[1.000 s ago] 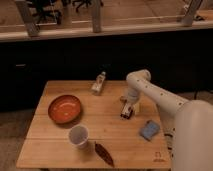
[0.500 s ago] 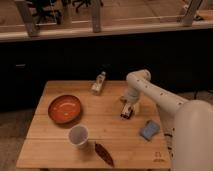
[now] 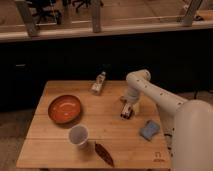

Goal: Place the eraser on the white sponge

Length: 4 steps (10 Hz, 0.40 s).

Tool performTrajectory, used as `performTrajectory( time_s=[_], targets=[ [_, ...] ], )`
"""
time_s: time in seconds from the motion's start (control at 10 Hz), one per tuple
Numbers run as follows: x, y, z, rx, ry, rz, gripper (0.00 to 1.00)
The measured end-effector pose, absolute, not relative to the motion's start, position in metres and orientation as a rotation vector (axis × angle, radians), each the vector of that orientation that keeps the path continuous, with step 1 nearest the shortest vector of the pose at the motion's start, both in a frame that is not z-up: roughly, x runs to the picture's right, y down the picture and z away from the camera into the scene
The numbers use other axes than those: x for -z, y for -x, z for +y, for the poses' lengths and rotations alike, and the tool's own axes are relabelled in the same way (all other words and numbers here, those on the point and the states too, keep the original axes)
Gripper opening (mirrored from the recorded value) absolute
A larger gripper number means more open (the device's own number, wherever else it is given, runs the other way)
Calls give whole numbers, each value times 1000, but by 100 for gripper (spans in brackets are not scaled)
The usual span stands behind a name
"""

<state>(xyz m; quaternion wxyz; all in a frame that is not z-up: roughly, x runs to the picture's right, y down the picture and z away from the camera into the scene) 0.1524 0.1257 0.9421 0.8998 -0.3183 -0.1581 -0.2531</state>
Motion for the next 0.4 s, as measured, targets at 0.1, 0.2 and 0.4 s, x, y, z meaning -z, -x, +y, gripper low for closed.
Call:
performTrajectory(
  time_s=[0.1,0.2,0.4],
  targets=[
    [-942,-152,126,524,661,-323,80],
    [-942,-153,126,523,661,-323,80],
    [-937,-157,126,498,682,-308,80]
  ],
)
